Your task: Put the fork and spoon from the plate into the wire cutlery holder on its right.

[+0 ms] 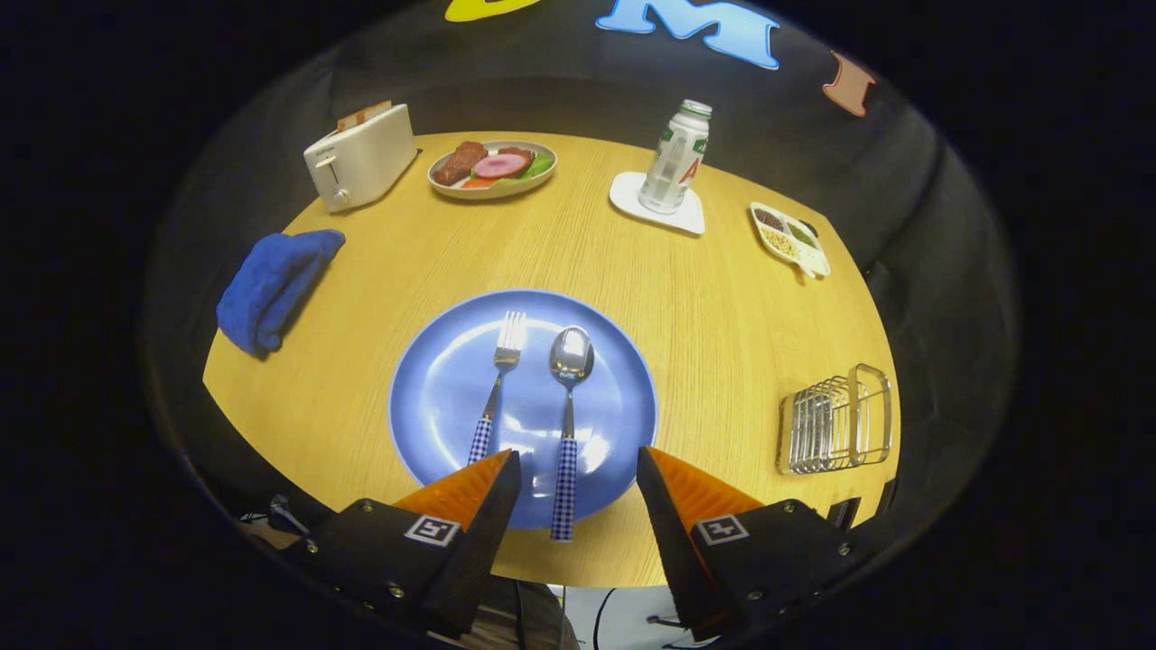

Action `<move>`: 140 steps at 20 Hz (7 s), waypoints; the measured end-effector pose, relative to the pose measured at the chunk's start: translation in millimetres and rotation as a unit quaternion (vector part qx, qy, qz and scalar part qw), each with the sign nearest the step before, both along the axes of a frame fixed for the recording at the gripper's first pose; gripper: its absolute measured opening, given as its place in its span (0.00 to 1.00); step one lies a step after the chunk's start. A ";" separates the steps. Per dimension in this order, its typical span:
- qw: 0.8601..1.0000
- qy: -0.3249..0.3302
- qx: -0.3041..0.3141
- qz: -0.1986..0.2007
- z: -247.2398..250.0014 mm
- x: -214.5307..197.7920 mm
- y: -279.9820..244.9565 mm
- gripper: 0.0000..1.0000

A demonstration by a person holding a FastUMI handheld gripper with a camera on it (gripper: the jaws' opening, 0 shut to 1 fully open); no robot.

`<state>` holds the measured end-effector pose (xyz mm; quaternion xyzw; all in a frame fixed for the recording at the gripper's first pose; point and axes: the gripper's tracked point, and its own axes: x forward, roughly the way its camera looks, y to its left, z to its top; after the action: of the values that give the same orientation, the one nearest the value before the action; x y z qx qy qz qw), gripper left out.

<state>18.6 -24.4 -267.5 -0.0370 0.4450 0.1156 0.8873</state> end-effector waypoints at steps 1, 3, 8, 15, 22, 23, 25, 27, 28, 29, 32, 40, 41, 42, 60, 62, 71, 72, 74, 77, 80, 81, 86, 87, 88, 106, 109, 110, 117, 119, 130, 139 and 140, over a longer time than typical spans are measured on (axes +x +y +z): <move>1.000 0.007 0.002 0.002 -3.0 -0.7 1.2 0.80; 1.000 0.020 -0.001 0.010 -6.5 -0.7 4.0 0.80; 0.997 0.072 -0.017 0.028 -23.2 -5.9 9.1 0.60; 0.990 0.139 -0.024 0.028 -49.6 -7.3 5.0 0.14; 0.981 0.187 -0.013 0.060 -22.5 -8.4 -13.8 0.02; 0.979 0.192 -0.013 0.066 -16.6 -11.4 -18.1 0.02; 0.975 0.206 -0.016 0.078 -7.0 -18.2 -29.4 0.02; 0.973 0.214 -0.024 0.088 1.7 -25.0 -41.7 0.02; 0.971 0.220 -0.024 0.095 6.8 -30.1 -47.8 0.02; 0.968 0.228 -0.021 0.099 11.2 -36.6 -53.0 0.02; 0.967 0.233 -0.029 0.103 25.2 -48.3 -79.1 0.02; 0.961 0.258 -0.049 0.087 60.0 -77.5 -167.7 0.02; 0.960 0.262 -0.053 0.083 62.7 -80.9 -179.2 0.02; 0.959 0.269 -0.051 0.080 65.9 -84.3 -188.0 0.02; 0.914 0.393 -0.087 0.054 41.5 -37.9 -289.8 0.02; 0.907 0.407 -0.088 0.056 35.5 -29.5 -286.1 0.02; 0.879 0.458 -0.116 0.068 15.0 -4.8 -276.6 0.02; 0.877 0.461 -0.117 0.066 12.7 -2.5 -276.6 0.02; 0.873 0.469 -0.122 0.058 10.5 0.4 -277.6 0.04; 0.879 0.458 -0.125 0.048 9.9 9.5 -281.0 0.04; 0.887 0.447 -0.111 0.035 15.4 12.3 -277.2 0.11; 0.890 0.441 -0.109 0.034 16.2 12.1 -276.8 0.12; 0.904 0.418 -0.087 0.022 36.5 7.7 -278.7 0.17; 0.907 0.411 -0.086 0.018 38.6 5.5 -280.5 0.20; 0.911 0.403 -0.084 0.013 42.6 4.2 -282.2 0.25; 0.960 0.268 -0.026 0.077 73.7 -59.6 -118.5 0.25; 0.962 0.257 -0.023 0.084 60.6 -65.5 -82.2 0.25; 0.963 0.255 -0.022 0.089 58.0 -66.6 -71.6 0.25; 0.961 0.259 0.013 0.093 35.1 -53.4 2.7 0.25; 0.959 0.266 0.017 0.098 28.7 -47.1 20.0 0.25; 0.958 0.270 -0.002 0.097 0.0 -17.3 61.5 0.25; 0.957 0.269 -0.047 0.101 -35.3 -5.9 52.2 0.25; 0.955 0.274 -0.045 0.106 -36.8 -6.7 50.8 0.07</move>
<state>11.9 26.4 -304.3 -0.0904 0.6694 0.1951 0.7111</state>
